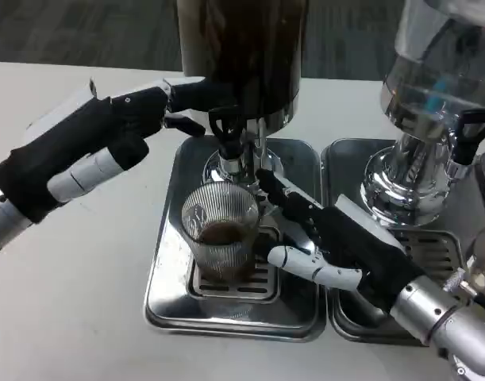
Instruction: Grasp the cup under the faucet to collect the drink, then remove the cup.
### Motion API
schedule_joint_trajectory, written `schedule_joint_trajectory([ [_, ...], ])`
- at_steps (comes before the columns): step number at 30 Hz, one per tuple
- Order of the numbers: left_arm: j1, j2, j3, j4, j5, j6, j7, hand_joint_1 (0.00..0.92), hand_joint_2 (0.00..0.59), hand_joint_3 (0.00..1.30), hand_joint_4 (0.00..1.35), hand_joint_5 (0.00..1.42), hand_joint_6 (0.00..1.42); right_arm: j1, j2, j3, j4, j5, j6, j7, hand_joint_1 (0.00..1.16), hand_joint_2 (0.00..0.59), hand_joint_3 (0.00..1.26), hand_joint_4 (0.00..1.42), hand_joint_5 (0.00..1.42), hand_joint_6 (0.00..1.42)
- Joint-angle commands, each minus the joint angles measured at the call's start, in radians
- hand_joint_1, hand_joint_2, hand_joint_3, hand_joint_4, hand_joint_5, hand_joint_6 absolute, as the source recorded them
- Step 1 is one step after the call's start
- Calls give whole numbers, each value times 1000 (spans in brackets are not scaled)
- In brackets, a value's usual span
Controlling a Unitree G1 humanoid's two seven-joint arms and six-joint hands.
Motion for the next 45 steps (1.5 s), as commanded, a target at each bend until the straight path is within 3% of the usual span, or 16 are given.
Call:
schedule_joint_trajectory([
  [1,22,1,33,4,-13,15,8,0,102,241,160,176,332,-2,2,1,-18,-2,15,-2,394,219,0,0,0,0],
  [7,39,13,75,20,-49,37,-24,0,101,241,167,187,336,-2,23,6,-44,-10,44,-16,394,219,0,0,0,0],
  [17,38,19,126,69,-48,51,-27,0,101,254,179,203,346,-1,20,7,-54,-12,51,-8,394,219,0,0,0,0],
  [22,64,21,131,98,-26,30,-22,0,101,263,184,209,359,-4,15,16,-62,-67,35,-43,394,219,0,0,0,0],
  [36,147,13,134,143,-7,1,3,0,104,272,201,229,365,-57,41,74,26,-191,-25,-145,417,205,0,0,0,0],
  [45,188,12,145,134,0,4,11,0,109,287,215,231,365,-102,59,111,105,-233,-64,-182,446,204,0,0,0,0],
])
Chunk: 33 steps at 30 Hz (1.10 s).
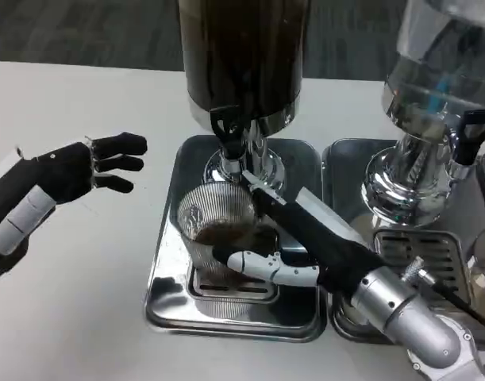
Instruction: Grasp the cup under the faucet to collect the drink, then remove the cup.
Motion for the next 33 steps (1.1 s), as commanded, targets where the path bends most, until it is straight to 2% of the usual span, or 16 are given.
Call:
schedule_joint_trajectory([
  [1,30,1,3,-5,13,-9,11,0,110,288,216,231,365,-14,5,19,12,-41,-15,-37,447,204,0,0,0,0],
  [6,45,1,8,-13,12,-4,19,0,113,296,217,231,365,-15,7,42,8,-100,-2,-85,450,204,0,0,0,0],
  [11,52,3,15,-12,8,0,20,0,115,304,222,233,365,-15,8,58,11,-98,-2,-81,454,202,0,0,0,0],
  [20,64,1,18,-17,8,4,24,0,125,317,240,242,384,-3,22,79,-4,-160,30,-150,461,198,0,0,0,0],
  [22,67,2,18,-18,8,5,26,0,126,317,241,242,385,-3,20,90,-14,-193,40,-173,463,198,0,0,0,0],
  [26,71,3,20,-20,6,7,28,0,128,317,241,242,386,-3,29,99,-16,-201,59,-183,466,198,0,0,0,1],
  [33,71,6,27,-18,3,12,28,0,124,326,242,242,386,2,30,115,-32,-230,68,-210,516,202,0,0,26,99],
])
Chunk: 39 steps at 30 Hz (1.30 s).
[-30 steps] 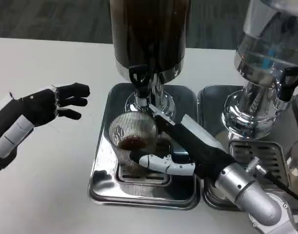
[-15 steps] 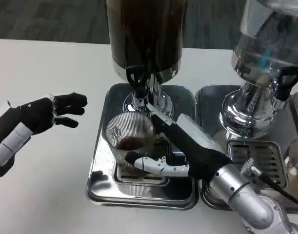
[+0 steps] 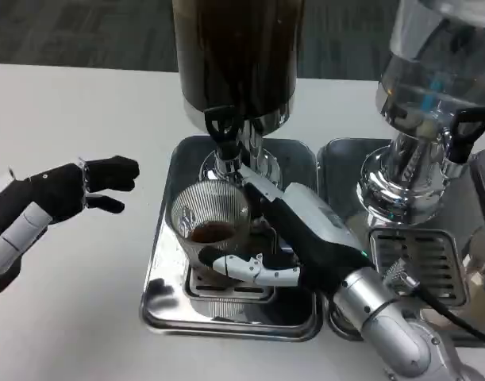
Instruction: Grasp the cup under the faucet to collect the drink, then remove the cup.
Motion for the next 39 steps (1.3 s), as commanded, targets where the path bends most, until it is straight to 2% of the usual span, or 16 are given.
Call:
schedule_joint_trajectory([
  [1,8,6,13,-7,-7,12,10,0,123,327,243,242,386,14,9,22,-19,-17,22,3,519,201,0,0,33,110],
  [4,6,4,15,-7,-6,15,9,0,114,330,249,242,386,24,14,22,-30,-26,28,-19,521,201,0,0,51,124],
  [10,8,4,18,-4,-4,14,13,0,112,335,254,242,386,33,20,25,-35,-47,28,-62,524,201,6,56,190,298],
  [14,9,6,23,-3,-5,13,15,0,113,338,255,242,386,33,23,30,-26,-46,22,-70,543,199,96,147,259,400],
  [21,10,9,31,-1,-2,11,15,0,106,339,256,242,386,41,28,39,-28,-65,23,-103,550,199,137,195,324,436],
  [29,13,10,33,-3,2,3,23,0,103,340,256,242,386,66,39,48,-38,-110,9,-199,554,202,216,279,403,530],
  [31,13,11,33,-3,5,-1,26,0,103,340,256,242,386,66,38,55,-40,-122,13,-207,564,209,272,346,466,623],
  [33,15,11,32,-5,7,-3,27,0,103,340,256,242,386,68,39,59,-40,-131,16,-215,588,211,306,385,494,652],
  [39,21,10,30,-13,12,-7,35,0,105,336,256,242,385,86,38,72,-48,-171,1,-289,588,210,334,415,535,714],
])
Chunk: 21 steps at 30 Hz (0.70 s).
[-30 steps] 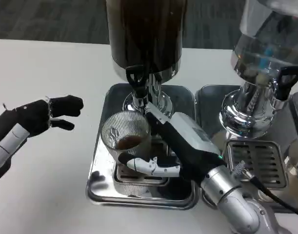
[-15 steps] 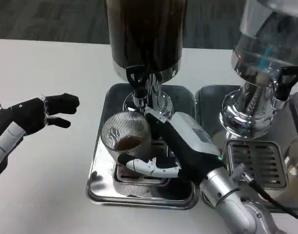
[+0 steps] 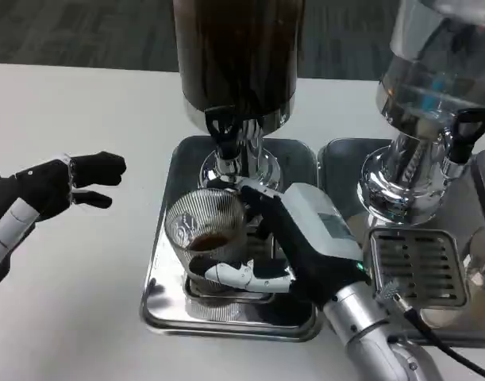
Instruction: Grasp the cup under the faucet to collect the drink, then remove the cup.
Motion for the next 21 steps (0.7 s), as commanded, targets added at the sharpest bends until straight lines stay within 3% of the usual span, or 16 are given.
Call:
schedule_joint_trajectory([
  [1,15,9,2,-13,11,-13,15,0,107,324,256,242,385,26,3,20,-12,-34,-20,-48,588,210,341,421,545,719],
  [21,23,6,-13,-16,28,-21,34,0,117,309,256,232,385,71,-2,8,-44,-68,-45,-169,589,210,401,534,709,968],
])
